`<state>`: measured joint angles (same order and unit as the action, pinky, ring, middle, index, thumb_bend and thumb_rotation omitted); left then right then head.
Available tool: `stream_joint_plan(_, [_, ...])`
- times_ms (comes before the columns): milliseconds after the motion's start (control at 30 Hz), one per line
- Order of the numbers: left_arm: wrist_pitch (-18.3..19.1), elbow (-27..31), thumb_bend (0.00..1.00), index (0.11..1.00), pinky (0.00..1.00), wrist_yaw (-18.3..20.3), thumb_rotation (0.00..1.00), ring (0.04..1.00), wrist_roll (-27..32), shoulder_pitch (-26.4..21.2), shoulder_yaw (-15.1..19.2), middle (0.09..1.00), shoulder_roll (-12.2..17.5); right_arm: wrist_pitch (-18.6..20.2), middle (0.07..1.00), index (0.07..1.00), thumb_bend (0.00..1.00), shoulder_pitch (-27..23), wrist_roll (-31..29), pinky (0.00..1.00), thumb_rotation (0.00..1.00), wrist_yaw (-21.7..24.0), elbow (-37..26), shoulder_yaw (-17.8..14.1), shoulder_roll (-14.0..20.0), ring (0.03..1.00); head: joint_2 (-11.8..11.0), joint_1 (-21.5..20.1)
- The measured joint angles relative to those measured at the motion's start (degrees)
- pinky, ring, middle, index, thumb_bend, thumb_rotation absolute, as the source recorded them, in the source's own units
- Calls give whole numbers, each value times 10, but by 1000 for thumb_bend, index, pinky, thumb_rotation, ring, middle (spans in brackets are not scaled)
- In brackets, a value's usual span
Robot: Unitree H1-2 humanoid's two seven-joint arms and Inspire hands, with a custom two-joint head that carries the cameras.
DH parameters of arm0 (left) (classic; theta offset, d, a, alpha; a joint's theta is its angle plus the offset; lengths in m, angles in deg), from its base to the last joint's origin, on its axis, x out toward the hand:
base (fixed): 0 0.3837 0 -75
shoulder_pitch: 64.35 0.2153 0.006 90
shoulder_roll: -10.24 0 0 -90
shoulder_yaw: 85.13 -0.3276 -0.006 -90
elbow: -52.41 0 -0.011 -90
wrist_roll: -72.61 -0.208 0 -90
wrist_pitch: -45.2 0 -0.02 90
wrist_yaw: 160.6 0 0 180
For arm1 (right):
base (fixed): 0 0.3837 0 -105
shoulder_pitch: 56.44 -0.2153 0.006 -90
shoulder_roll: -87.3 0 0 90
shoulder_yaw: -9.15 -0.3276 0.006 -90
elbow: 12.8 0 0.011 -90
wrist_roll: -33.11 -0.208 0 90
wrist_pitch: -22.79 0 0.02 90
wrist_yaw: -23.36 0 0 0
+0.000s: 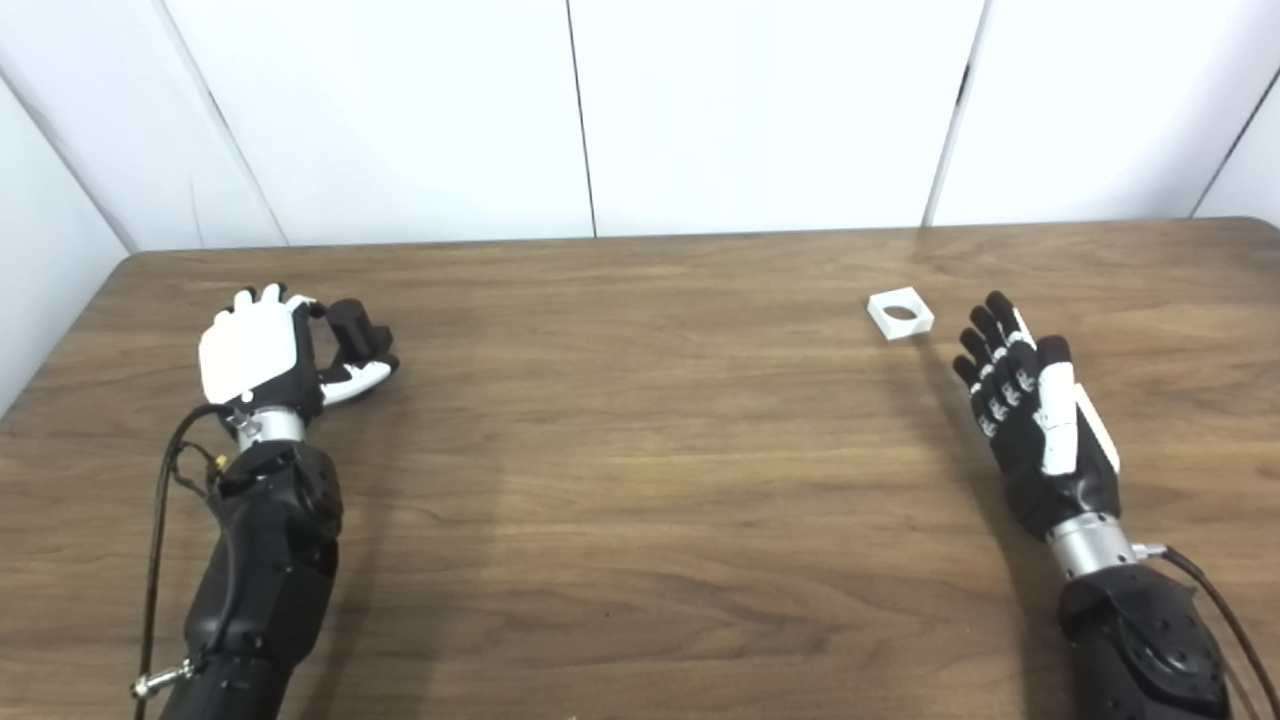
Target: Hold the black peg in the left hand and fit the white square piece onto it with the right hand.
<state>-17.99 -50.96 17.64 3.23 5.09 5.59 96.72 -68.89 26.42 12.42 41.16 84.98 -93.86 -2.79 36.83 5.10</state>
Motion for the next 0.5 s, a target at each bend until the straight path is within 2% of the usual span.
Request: stream_joint_plan(500, [0,-7,783,765,1000,40,580,1000,-36,-7,2,957,1,-1,1000,1000,636,0,-1,1000,1000,0,0,-1,0,1000,5,4])
